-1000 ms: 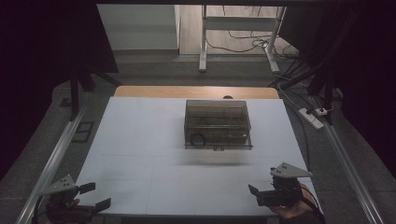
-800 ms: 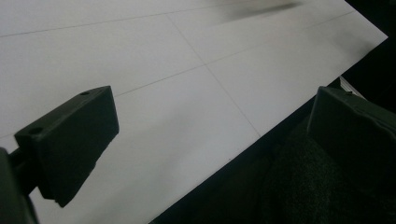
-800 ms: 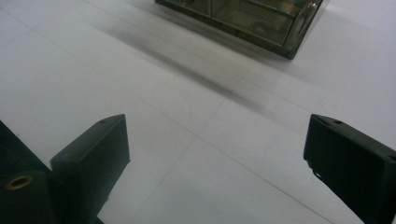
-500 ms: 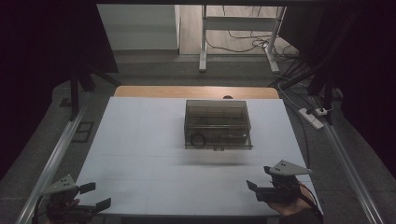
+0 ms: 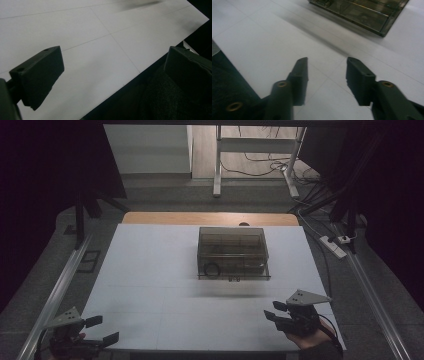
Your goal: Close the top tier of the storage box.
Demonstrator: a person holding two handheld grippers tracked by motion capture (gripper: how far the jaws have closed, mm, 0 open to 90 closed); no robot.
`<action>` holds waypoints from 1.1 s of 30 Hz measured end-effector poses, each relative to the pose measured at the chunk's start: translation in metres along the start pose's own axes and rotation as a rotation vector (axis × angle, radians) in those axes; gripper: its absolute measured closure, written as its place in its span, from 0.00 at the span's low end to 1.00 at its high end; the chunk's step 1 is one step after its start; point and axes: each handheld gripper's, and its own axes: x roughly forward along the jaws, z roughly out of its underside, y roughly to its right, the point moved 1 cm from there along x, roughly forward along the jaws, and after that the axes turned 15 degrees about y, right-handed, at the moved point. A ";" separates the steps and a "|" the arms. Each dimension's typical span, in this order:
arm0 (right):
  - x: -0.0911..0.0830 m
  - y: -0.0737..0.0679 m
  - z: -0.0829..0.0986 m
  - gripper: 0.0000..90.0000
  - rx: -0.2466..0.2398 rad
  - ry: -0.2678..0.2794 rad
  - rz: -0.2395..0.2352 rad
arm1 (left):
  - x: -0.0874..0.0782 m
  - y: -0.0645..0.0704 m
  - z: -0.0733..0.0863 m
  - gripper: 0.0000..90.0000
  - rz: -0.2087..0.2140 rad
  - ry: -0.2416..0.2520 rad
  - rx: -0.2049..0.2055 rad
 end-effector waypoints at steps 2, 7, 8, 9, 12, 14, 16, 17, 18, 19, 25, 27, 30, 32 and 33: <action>0.001 -0.001 -0.001 0.67 -0.003 -0.003 -0.010 | 0.000 0.000 0.000 0.02 0.000 0.000 0.000; 0.005 -0.002 -0.003 0.82 -0.017 -0.018 -0.049 | 0.000 0.000 0.000 0.02 -0.001 -0.001 0.001; 0.006 -0.001 -0.004 0.84 -0.015 -0.019 -0.059 | 0.000 0.000 0.000 0.02 -0.001 -0.001 0.001; 0.007 -0.001 -0.004 0.87 -0.009 -0.021 -0.064 | 0.000 0.000 0.000 0.02 -0.001 -0.001 0.001; 0.008 -0.001 -0.005 0.95 -0.001 -0.019 -0.087 | 0.000 0.000 0.000 0.02 -0.002 -0.001 0.001; 0.008 -0.001 -0.005 1.00 0.001 -0.017 -0.101 | 0.000 0.000 0.000 0.02 -0.002 -0.002 -0.001; 0.009 -0.001 -0.006 1.00 0.003 -0.019 -0.111 | 0.000 0.000 0.000 0.02 -0.002 -0.002 0.000; 0.010 -0.001 -0.007 1.00 0.001 -0.025 -0.111 | 0.000 0.000 0.000 0.02 -0.002 -0.002 0.001; 0.011 -0.002 -0.007 1.00 0.002 -0.026 -0.112 | 0.000 0.000 0.000 0.02 -0.002 -0.002 0.001; 0.012 -0.002 -0.008 1.00 0.007 -0.031 -0.113 | 0.000 0.000 0.000 0.02 -0.002 -0.002 0.001; 0.016 -0.001 -0.009 1.00 0.017 -0.029 -0.128 | 0.000 0.000 0.000 0.02 -0.003 -0.002 0.001; 0.016 -0.001 -0.010 1.00 0.021 -0.021 -0.129 | 0.001 0.000 0.000 0.02 -0.003 -0.002 0.001; 0.018 0.000 -0.011 1.00 0.024 -0.009 -0.128 | 0.001 0.000 0.000 0.02 -0.004 -0.003 0.002; 0.020 0.001 -0.012 1.00 0.025 0.000 -0.129 | 0.001 0.000 0.000 0.02 -0.004 -0.003 0.001; 0.021 0.002 -0.012 1.00 0.028 0.001 -0.131 | 0.001 0.000 0.000 0.02 -0.004 -0.004 0.002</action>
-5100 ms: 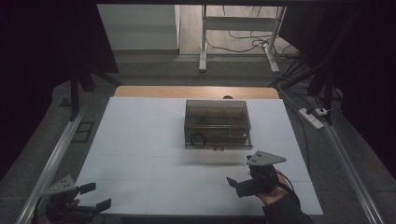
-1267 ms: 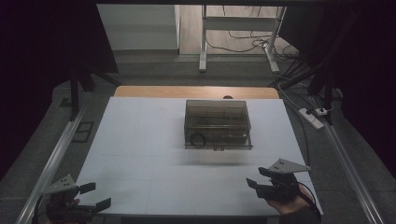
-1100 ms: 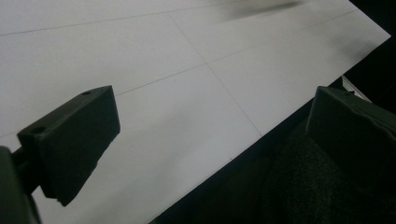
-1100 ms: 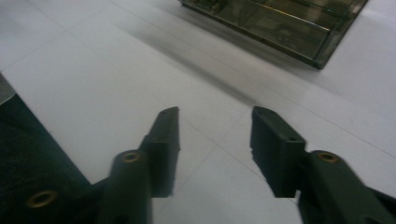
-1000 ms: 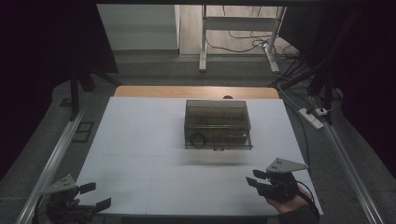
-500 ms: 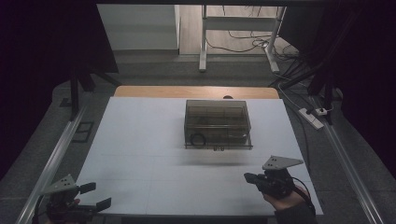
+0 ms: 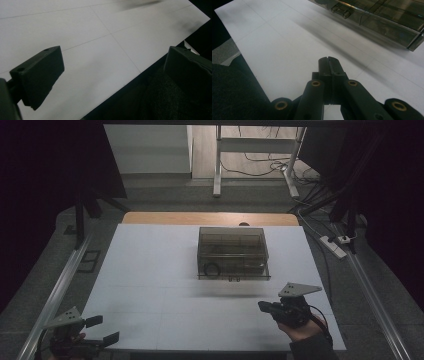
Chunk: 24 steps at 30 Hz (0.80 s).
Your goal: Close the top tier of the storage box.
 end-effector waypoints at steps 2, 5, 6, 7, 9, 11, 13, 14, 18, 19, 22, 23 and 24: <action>0.001 0.001 0.000 1.00 -0.010 0.001 -0.005 | 0.000 0.000 0.000 0.02 0.000 0.000 0.000; 0.003 0.001 -0.001 1.00 -0.026 0.001 -0.006 | 0.000 0.000 0.000 0.02 -0.001 0.000 0.000; 0.004 0.001 -0.001 1.00 -0.029 0.002 -0.008 | 0.000 0.000 0.000 0.02 -0.001 0.000 0.000; 0.005 0.001 -0.002 1.00 -0.037 -0.001 -0.006 | 0.000 0.000 0.000 0.02 -0.001 -0.001 0.001; 0.008 0.000 -0.002 1.00 -0.046 -0.006 -0.013 | 0.000 0.000 0.000 0.02 -0.001 -0.001 0.002; 0.012 0.000 -0.002 1.00 -0.070 -0.019 -0.016 | 0.000 0.000 0.000 0.02 -0.001 -0.002 0.002; 0.017 0.001 -0.003 1.00 -0.082 -0.022 -0.024 | 0.000 0.000 0.000 0.02 -0.001 -0.002 0.002; 0.019 0.001 -0.003 1.00 -0.089 -0.024 -0.022 | 0.000 0.000 0.000 0.02 -0.001 -0.002 0.002; 0.024 0.001 -0.006 1.00 -0.099 -0.017 -0.023 | 0.000 0.000 0.000 0.02 -0.001 -0.003 0.002; 0.025 0.001 -0.007 1.00 -0.099 -0.015 -0.023 | 0.000 0.000 0.000 0.02 -0.001 -0.003 0.002; 0.029 0.003 -0.008 1.00 -0.097 -0.011 -0.024 | 0.000 0.000 0.000 0.03 -0.002 -0.003 0.004; 0.031 0.003 -0.008 1.00 -0.097 -0.013 -0.027 | 0.000 0.000 0.000 0.03 -0.002 -0.003 0.004; 0.032 0.003 -0.009 1.00 -0.099 -0.017 -0.026 | 0.000 0.000 0.000 0.03 -0.002 -0.003 0.004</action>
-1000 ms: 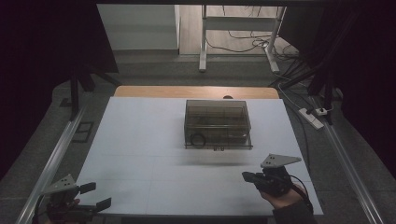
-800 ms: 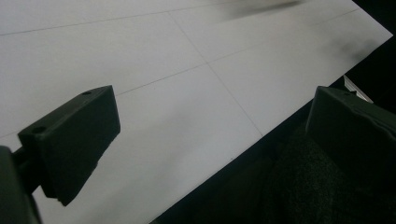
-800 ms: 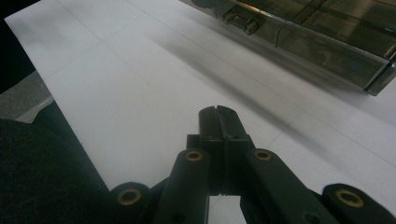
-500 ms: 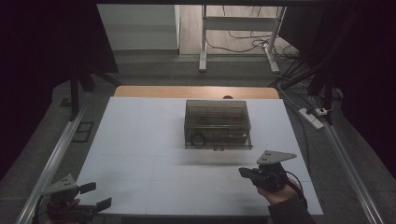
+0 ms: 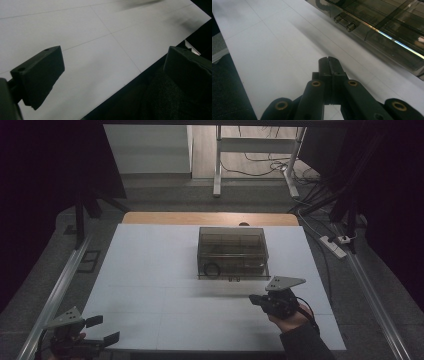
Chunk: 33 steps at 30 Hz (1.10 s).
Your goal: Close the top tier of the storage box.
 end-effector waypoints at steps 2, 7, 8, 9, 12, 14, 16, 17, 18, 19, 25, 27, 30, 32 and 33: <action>0.002 0.000 0.000 1.00 -0.001 0.001 -0.001 | 0.000 0.000 0.000 0.03 0.000 -0.001 0.001; 0.006 0.002 -0.002 1.00 0.002 0.006 0.001 | 0.000 0.000 0.000 0.03 -0.003 -0.004 0.002; 0.008 0.002 -0.002 1.00 0.003 0.006 0.000 | 0.000 0.000 0.000 0.03 -0.003 -0.004 0.002; 0.009 0.003 -0.002 1.00 0.004 0.005 0.000 | 0.000 0.000 0.000 0.03 -0.004 -0.004 0.002; 0.012 0.004 -0.003 1.00 0.002 0.002 0.000 | 0.001 0.000 0.000 0.03 -0.006 -0.006 0.001; 0.015 0.005 -0.004 1.00 0.000 0.006 0.001 | 0.001 0.000 0.000 0.03 -0.006 -0.006 0.002; 0.017 0.006 -0.006 1.00 -0.001 0.014 0.001 | 0.001 0.000 0.000 0.03 -0.008 -0.006 0.002; 0.018 0.006 -0.007 1.00 -0.003 0.014 0.001 | 0.001 0.000 0.000 0.03 -0.008 -0.006 0.002; 0.020 0.006 -0.008 1.00 -0.005 0.017 0.000 | 0.001 0.000 0.000 0.03 -0.008 -0.005 0.001; 0.021 0.006 -0.008 1.00 -0.006 0.015 -0.001 | 0.001 0.000 0.000 0.03 -0.008 -0.005 0.001; 0.028 0.007 -0.010 1.00 -0.015 0.014 0.002 | 0.001 0.000 0.000 0.03 -0.008 -0.005 0.001; 0.029 0.007 -0.011 1.00 -0.016 0.014 0.004 | 0.001 0.000 0.000 0.03 -0.008 -0.005 0.001; 0.033 0.009 -0.012 1.00 -0.016 0.013 0.005 | 0.000 0.000 0.000 0.03 -0.009 -0.005 0.001; 0.036 0.009 -0.012 1.00 -0.021 0.011 0.005 | 0.000 0.000 0.000 0.03 -0.009 -0.004 0.001; 0.037 0.009 -0.013 1.00 -0.022 0.010 0.006 | 0.000 0.000 0.000 0.03 -0.009 -0.005 0.001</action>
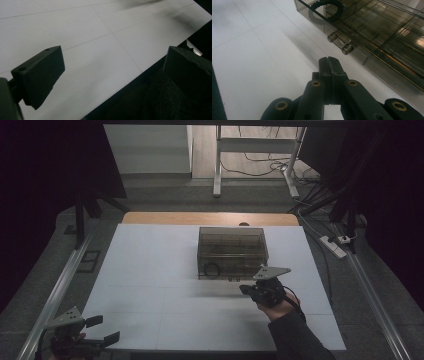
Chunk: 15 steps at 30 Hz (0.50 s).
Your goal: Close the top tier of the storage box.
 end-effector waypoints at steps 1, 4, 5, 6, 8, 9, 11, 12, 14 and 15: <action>0.001 0.000 0.000 1.00 -0.001 0.000 0.000 | 0.000 0.000 0.000 0.03 0.000 0.000 0.000; 0.005 0.000 -0.001 1.00 -0.009 -0.003 0.000 | 0.000 0.000 0.000 0.03 0.000 0.000 0.000; 0.006 0.000 -0.001 1.00 -0.010 -0.004 0.000 | 0.000 0.000 0.000 0.03 0.000 0.000 0.000; 0.007 0.001 -0.002 1.00 -0.013 -0.007 -0.001 | 0.000 0.000 0.000 0.03 0.000 0.000 0.001; 0.011 0.001 -0.002 1.00 -0.016 -0.007 0.000 | 0.000 0.000 0.000 0.03 0.001 0.001 0.000; 0.012 0.001 -0.002 1.00 -0.016 -0.012 0.000 | 0.000 0.000 0.000 0.03 0.001 0.001 0.000; 0.015 0.002 -0.003 1.00 -0.020 -0.016 0.000 | 0.000 0.000 0.000 0.03 0.001 0.001 0.000; 0.016 0.002 -0.003 1.00 -0.023 -0.018 0.001 | 0.000 0.000 0.000 0.03 0.001 0.001 0.000; 0.019 0.002 -0.003 1.00 -0.025 -0.021 0.002 | 0.000 0.000 0.000 0.03 0.001 0.001 -0.001; 0.020 0.003 -0.004 1.00 -0.027 -0.024 0.002 | 0.000 0.000 0.000 0.03 0.001 0.002 -0.001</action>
